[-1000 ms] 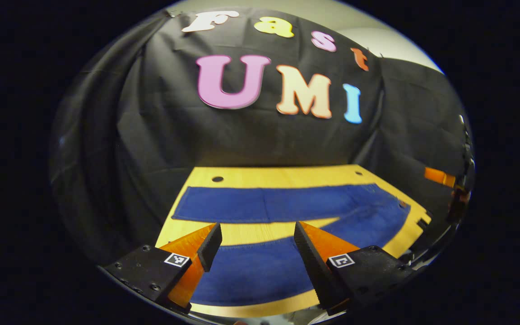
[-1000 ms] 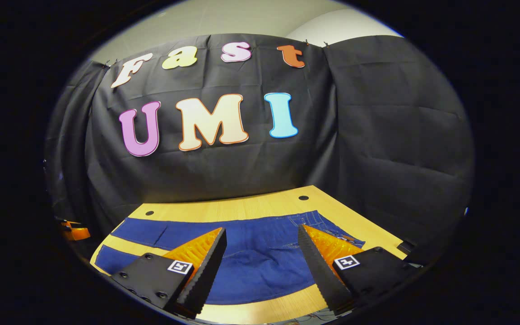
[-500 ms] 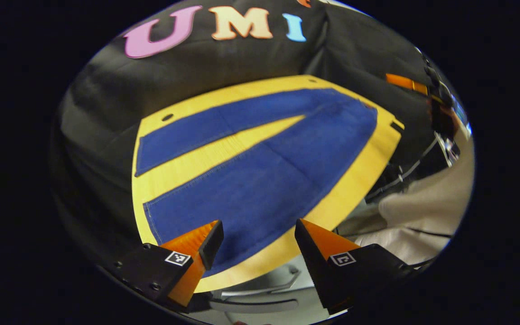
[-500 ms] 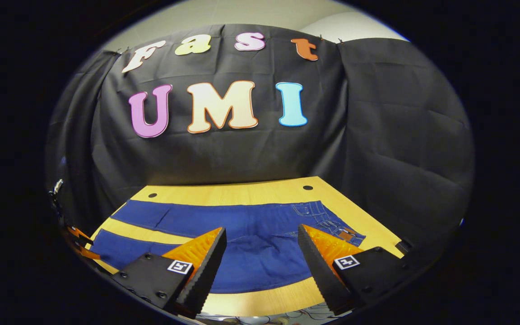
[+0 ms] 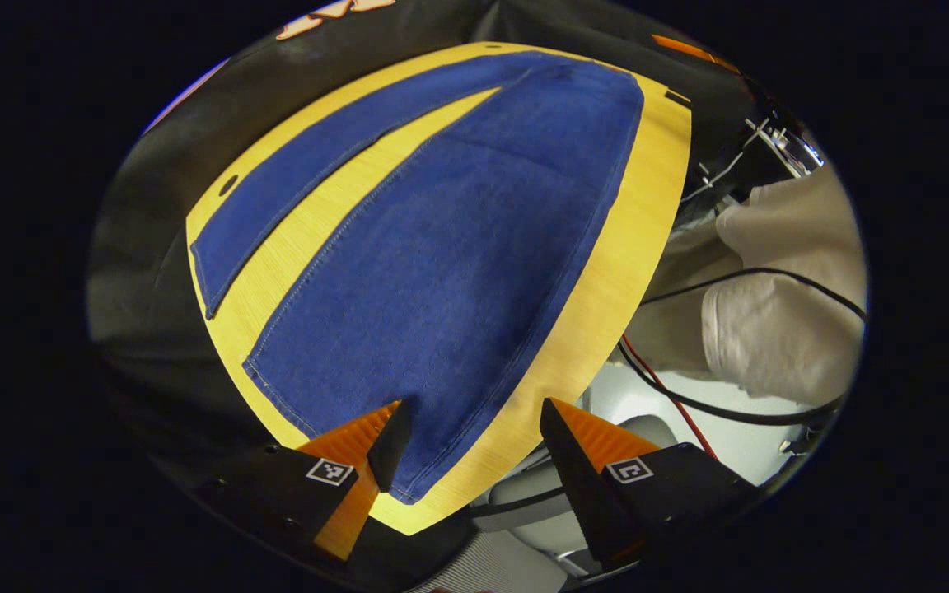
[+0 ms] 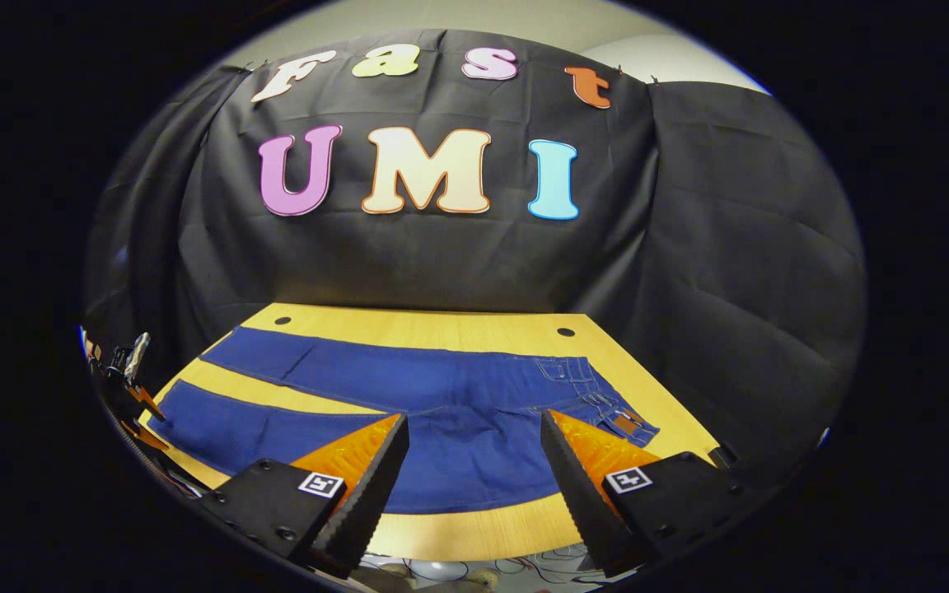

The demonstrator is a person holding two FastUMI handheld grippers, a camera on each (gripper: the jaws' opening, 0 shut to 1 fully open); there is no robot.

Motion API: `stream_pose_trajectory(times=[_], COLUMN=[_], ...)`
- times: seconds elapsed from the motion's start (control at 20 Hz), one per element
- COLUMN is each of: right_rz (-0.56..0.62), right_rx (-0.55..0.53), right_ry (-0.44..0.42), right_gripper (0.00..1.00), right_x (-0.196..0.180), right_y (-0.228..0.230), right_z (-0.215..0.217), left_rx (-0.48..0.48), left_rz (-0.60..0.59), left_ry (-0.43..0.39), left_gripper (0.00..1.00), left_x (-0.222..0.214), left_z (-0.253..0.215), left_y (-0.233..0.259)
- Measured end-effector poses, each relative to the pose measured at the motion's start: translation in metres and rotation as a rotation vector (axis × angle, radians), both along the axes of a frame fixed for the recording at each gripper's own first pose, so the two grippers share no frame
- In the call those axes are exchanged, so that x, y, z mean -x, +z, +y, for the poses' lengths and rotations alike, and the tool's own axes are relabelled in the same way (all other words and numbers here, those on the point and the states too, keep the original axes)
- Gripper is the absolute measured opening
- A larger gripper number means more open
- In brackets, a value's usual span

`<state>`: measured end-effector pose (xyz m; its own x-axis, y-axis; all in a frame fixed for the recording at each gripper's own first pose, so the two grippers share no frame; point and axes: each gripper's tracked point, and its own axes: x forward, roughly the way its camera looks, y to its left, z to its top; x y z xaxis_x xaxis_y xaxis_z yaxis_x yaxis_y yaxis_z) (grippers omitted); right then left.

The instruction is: Grasp the waist and the cuffs of the jeans and fold them to make the two legs overlap; first hold the waist and fold one-third of the jeans toward the cuffs, then hold the cuffs and fold the remaining one-third in the same direction to finish folding.

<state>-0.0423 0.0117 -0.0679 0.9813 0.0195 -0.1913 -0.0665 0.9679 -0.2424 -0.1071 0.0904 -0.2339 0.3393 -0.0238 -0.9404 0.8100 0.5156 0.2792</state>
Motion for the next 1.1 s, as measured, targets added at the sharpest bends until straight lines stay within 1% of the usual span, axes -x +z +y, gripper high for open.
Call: stream_pose_trajectory(times=[0.05,0.1,0.15,0.35,0.4,0.45,0.55,0.7,0.85,0.9,0.95,1.0,1.1], right_rz=[0.008,0.014,0.018,0.030,0.035,0.042,0.050,0.054,0.051,0.053,0.055,0.057,0.059], right_rx=[0.001,0.001,0.007,0.026,0.024,0.022,0.022,0.017,0.003,0.002,0.000,-0.002,-0.002], right_ry=[-0.004,-0.008,-0.013,-0.021,-0.021,-0.019,-0.011,0.004,0.015,0.015,0.019,0.023,0.026], right_gripper=[0.99,0.99,0.99,0.99,0.99,0.99,0.99,0.99,0.99,0.99,0.99,0.99,0.99], right_x=[0.002,0.004,0.005,0.008,0.007,0.008,0.007,0.004,0.002,0.001,-0.002,-0.005,-0.010], right_y=[-0.002,-0.005,-0.005,-0.012,-0.015,-0.017,-0.022,-0.024,-0.024,-0.025,-0.025,-0.024,-0.022], right_z=[-0.001,-0.003,-0.005,-0.007,-0.007,-0.005,-0.001,0.008,0.010,0.011,0.015,0.017,0.020], left_rx=[-0.011,-0.022,-0.033,-0.055,-0.051,-0.054,-0.068,-0.080,-0.069,-0.069,-0.067,-0.079,-0.092], left_rz=[0.007,0.014,0.023,0.050,0.074,0.096,0.119,0.132,0.120,0.119,0.116,0.116,0.119], left_ry=[-0.009,-0.016,-0.024,-0.060,-0.062,-0.059,-0.065,-0.087,-0.113,-0.110,-0.098,-0.088,-0.096], left_gripper=[0.95,0.99,0.94,0.92,0.87,0.91,0.86,0.91,0.85,0.82,0.76,0.72,0.49], left_x=[0.001,0.001,0.002,0.005,0.008,0.011,0.010,0.010,0.010,0.009,0.007,0.007,0.005], left_z=[0.000,-0.002,-0.002,-0.006,-0.008,-0.007,-0.008,-0.008,-0.009,-0.008,-0.008,-0.007,-0.006], left_y=[-0.001,-0.003,-0.005,-0.006,-0.010,-0.010,-0.012,-0.011,-0.011,-0.011,-0.012,-0.011,-0.011])
